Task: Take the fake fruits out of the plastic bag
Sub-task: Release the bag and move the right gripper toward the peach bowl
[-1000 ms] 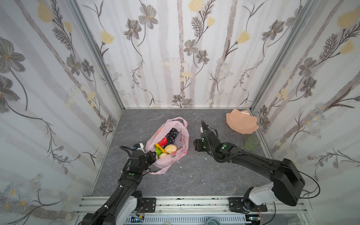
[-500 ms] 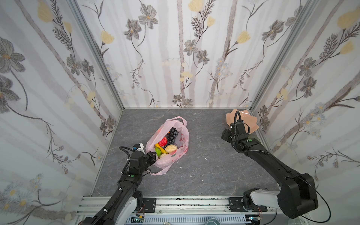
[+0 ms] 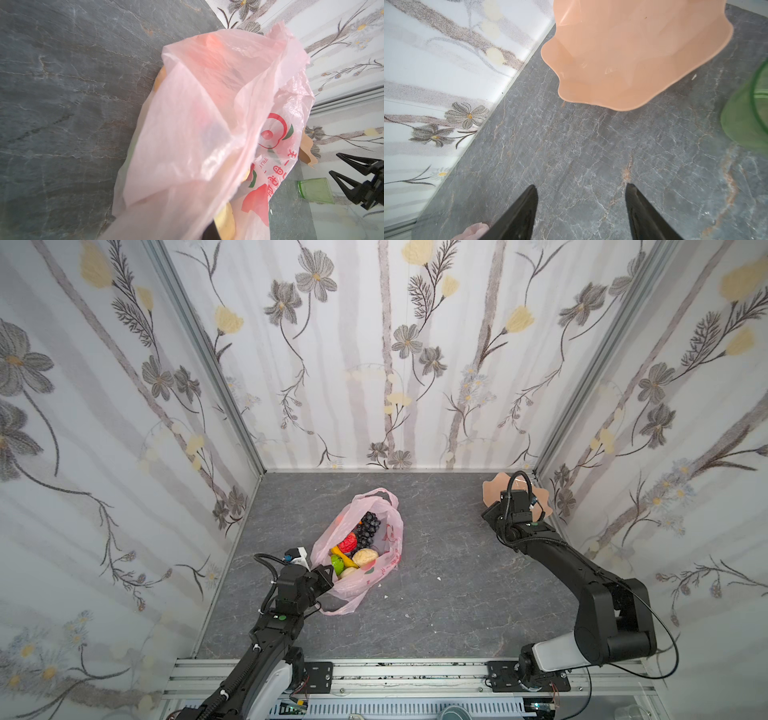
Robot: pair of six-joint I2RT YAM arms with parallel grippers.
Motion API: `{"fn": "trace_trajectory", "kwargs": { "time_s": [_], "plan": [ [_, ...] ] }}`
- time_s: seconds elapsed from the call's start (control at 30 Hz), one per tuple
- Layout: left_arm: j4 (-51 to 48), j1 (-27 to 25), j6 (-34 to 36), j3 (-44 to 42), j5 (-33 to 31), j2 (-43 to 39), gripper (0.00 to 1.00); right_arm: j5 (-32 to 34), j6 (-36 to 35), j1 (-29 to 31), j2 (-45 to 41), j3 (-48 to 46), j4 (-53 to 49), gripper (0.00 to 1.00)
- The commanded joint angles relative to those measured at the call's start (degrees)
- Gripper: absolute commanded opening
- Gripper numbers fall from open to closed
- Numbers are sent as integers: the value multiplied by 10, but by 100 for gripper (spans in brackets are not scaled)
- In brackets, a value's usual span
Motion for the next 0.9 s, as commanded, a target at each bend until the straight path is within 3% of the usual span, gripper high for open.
{"fn": "trace_trajectory", "kwargs": {
  "time_s": [0.0, 0.37, 0.63, 0.87],
  "plan": [
    [20, 0, 0, -2, 2, -2, 0, 13, -37, -1, 55, 69, -18, 69],
    [23, -3, -2, -5, 7, -4, 0, 94, -221, -2, 269, 331, -187, 66],
    [22, -3, -4, -7, 7, -4, 0, 125, -301, -3, 325, 372, -217, 64],
    [20, -3, -7, -9, 5, -4, 0, 153, -340, -3, 354, 386, -224, 54]
  ]
}}
